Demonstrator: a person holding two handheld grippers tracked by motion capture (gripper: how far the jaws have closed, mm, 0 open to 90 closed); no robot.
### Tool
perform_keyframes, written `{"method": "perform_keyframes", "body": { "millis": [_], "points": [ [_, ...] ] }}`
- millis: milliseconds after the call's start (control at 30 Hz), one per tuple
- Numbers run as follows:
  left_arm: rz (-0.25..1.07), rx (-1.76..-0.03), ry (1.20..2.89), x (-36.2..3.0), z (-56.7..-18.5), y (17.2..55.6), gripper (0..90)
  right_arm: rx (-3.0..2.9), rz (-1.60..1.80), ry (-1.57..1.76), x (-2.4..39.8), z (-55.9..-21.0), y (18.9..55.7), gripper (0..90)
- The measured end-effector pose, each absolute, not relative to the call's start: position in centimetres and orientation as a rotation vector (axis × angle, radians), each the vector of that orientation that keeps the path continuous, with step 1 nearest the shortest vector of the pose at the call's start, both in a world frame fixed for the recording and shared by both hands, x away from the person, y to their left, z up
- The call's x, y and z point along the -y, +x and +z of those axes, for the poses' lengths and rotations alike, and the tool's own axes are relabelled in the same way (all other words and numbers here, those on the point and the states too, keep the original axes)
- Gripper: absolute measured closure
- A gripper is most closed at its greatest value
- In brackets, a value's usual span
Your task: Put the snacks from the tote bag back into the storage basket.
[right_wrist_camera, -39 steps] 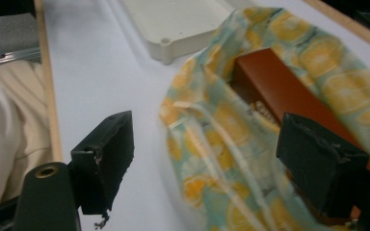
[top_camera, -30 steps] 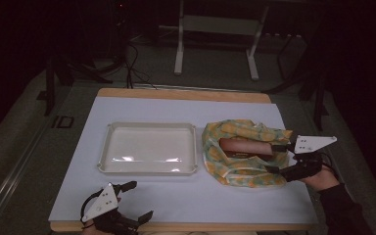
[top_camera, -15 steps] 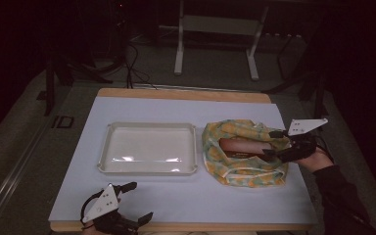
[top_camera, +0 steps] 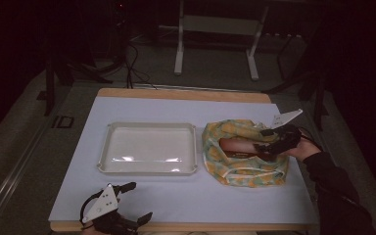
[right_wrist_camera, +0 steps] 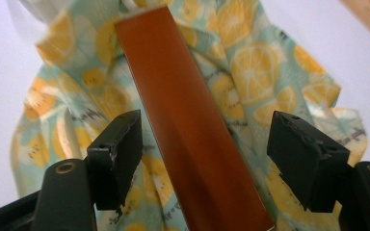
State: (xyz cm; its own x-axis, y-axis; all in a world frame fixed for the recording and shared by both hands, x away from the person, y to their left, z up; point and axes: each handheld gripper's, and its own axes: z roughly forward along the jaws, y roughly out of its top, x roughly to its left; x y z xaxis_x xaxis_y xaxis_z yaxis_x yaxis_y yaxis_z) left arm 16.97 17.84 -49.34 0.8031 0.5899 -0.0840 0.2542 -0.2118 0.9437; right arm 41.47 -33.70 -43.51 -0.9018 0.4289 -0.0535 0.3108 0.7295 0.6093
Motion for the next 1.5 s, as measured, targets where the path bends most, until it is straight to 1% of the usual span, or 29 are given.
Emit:
{"method": "perform_keyframes", "body": {
  "millis": [33,167,800,867,933,967,1033,1133,1200,1500],
  "points": [
    [0.349,-0.65,1.799,-17.8,-49.3,17.0,0.0,-2.759,0.895,0.597,33.5,-43.7,41.6,26.5],
    [0.346,-0.648,1.8,-17.8,-49.4,17.0,0.0,-2.793,0.814,0.571,33.1,-44.4,41.9,25.2],
    [0.333,-0.637,1.811,-17.7,-49.5,17.0,0.0,-2.883,0.545,0.494,31.8,-46.8,42.8,25.4],
    [0.332,-0.637,1.813,-17.7,-49.5,17.0,0.0,-2.891,0.539,0.481,31.8,-47.0,42.8,29.9],
    [0.33,-0.636,1.813,-17.7,-49.5,17.0,0.0,-2.891,0.545,0.478,31.9,-47.0,42.9,31.7],
    [0.33,-0.636,1.812,-17.7,-49.5,17.0,0.0,-2.892,0.547,0.471,31.9,-47.1,42.9,34.4],
    [0.33,-0.636,1.813,-17.7,-49.5,17.0,0.0,-2.894,0.549,0.462,31.9,-47.1,42.9,35.7],
    [0.33,-0.636,1.813,-17.7,-49.5,17.0,0.0,-2.911,0.558,0.437,32.0,-46.9,42.8,40.9],
    [0.33,-0.636,1.813,-17.7,-49.5,17.0,0.0,-2.911,0.567,0.419,32.2,-46.7,42.7,42.1],
    [0.328,-0.634,1.813,-17.7,-49.5,17.0,0.0,-2.895,0.63,0.358,32.6,-45.3,42.3,42.7]
  ]
}}
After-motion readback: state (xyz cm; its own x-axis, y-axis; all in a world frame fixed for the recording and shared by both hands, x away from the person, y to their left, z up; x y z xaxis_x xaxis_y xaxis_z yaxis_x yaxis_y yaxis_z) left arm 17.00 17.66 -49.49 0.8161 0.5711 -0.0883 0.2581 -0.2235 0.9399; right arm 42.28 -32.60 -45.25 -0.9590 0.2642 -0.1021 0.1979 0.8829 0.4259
